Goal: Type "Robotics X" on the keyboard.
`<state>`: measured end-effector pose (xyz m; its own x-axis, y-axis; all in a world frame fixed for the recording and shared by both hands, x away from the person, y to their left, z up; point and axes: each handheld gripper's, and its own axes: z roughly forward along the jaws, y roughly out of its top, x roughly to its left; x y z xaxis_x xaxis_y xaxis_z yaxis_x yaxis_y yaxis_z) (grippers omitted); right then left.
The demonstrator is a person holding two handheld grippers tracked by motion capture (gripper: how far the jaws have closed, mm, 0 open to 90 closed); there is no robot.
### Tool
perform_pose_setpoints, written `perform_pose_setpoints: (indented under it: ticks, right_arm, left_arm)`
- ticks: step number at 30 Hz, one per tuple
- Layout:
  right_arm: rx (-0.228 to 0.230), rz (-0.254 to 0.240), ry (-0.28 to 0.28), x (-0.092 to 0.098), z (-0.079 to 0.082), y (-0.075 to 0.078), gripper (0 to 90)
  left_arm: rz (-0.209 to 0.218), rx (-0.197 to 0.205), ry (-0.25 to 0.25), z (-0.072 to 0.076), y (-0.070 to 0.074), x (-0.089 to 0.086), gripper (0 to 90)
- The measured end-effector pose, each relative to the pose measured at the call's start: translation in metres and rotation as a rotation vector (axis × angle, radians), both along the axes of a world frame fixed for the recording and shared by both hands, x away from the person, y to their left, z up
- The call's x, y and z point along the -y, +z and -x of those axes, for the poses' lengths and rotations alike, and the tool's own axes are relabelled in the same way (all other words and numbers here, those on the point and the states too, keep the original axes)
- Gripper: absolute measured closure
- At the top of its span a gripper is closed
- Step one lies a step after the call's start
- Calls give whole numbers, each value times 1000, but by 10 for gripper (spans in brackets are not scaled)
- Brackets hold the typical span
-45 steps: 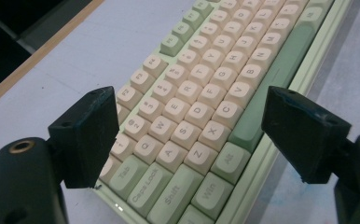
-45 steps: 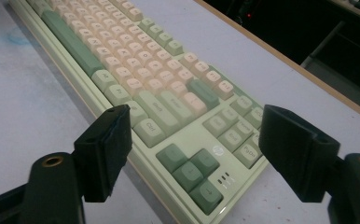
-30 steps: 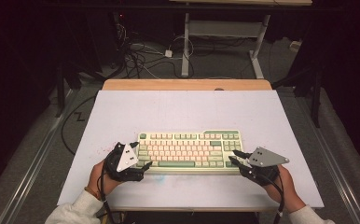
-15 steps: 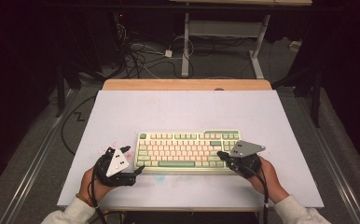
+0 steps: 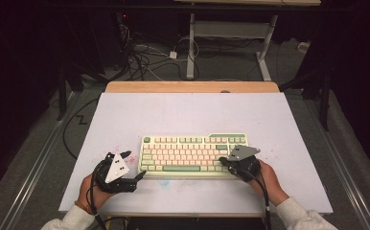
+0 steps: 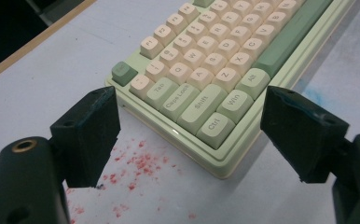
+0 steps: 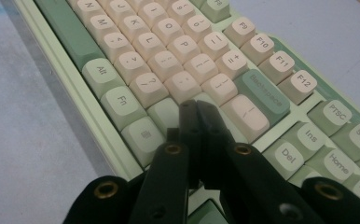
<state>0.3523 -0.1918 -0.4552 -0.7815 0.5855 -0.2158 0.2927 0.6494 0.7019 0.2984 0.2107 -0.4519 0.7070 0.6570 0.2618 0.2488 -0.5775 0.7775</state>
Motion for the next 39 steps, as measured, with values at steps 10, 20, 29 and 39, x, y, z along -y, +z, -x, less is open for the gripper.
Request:
perform_pose_setpoints:
  ticks: [10, 20, 29, 39]
  right_arm:
    - [4, -5, -4, 1, 0, -1, 900]
    - [5, -10, -11, 1, 1, -2, 900]
    - [10, -8, -9, 1, 1, -2, 900]
    - [21, -4, -10, 1, 2, -3, 900]
  left_arm:
    - [21, -24, -33, 2, 10, -3, 581]
    - [13, -68, -49, -3, 14, 1, 872]
    - [-17, -117, -56, -14, 14, 18, 873]
    - [-61, -155, -80, -29, 11, 40, 871]
